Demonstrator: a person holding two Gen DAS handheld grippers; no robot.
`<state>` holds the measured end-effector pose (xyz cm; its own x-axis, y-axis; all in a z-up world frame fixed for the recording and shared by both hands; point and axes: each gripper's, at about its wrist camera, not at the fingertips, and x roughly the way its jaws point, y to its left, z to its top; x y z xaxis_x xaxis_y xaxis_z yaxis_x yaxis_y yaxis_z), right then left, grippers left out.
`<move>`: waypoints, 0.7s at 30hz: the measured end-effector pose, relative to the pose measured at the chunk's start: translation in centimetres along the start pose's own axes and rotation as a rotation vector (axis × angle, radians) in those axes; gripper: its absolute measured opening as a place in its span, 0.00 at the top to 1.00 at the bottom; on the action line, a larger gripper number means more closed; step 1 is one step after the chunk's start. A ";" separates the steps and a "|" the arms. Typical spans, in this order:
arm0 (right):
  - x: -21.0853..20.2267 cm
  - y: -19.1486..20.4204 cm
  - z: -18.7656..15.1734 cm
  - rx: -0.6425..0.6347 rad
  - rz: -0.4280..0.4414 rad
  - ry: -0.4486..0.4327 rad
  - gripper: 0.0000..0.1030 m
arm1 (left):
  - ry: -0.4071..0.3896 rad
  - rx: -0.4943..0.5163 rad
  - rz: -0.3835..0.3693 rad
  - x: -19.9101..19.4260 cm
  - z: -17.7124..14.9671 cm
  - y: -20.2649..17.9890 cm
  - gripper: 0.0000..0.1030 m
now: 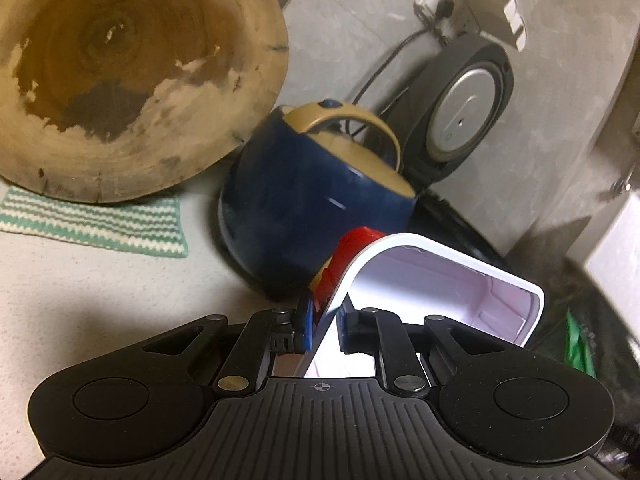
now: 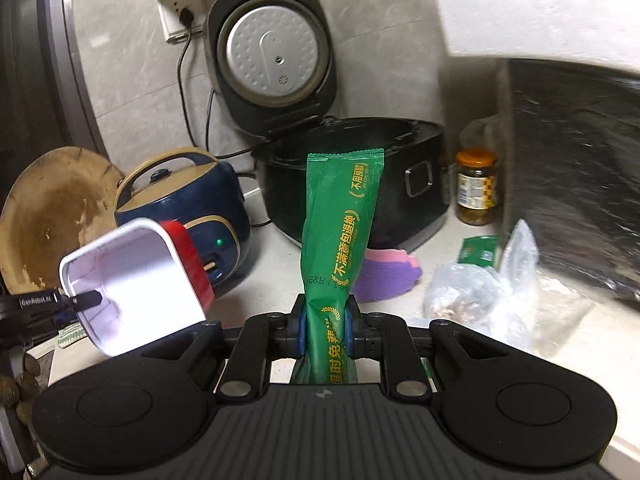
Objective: Collect trash
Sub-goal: 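Carry the tray and green sachet down to the green-lined bin with both grippers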
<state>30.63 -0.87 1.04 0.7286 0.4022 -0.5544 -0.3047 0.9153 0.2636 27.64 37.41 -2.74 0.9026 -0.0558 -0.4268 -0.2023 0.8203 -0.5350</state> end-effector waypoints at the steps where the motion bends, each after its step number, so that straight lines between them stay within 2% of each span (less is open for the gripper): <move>1: -0.4 0.0 -0.2 0.005 -0.009 0.002 0.84 | 0.004 -0.009 -0.015 0.1 0.2 0.1 0.85; 6: -1.5 -0.3 -2.0 0.017 -0.095 0.046 0.84 | 0.037 -0.041 -0.100 0.2 0.5 -0.4 0.85; 10: -2.9 -0.8 -3.9 0.010 -0.143 0.076 0.84 | 0.073 -0.027 -0.166 -0.7 -0.6 -2.3 0.85; 18: -7.5 -3.7 -7.6 0.034 -0.104 0.096 0.84 | 0.186 0.030 -0.254 -2.9 -5.8 -7.9 0.85; 21: -8.7 -5.9 -9.1 0.047 -0.134 0.117 0.84 | 0.262 0.059 -0.278 -2.6 -8.8 -11.0 0.85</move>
<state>20.55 -9.55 -2.87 0.6839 0.2794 -0.6740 -0.1786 0.9598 0.2166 24.18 23.54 -2.14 0.7910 -0.4178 -0.4470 0.0653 0.7841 -0.6172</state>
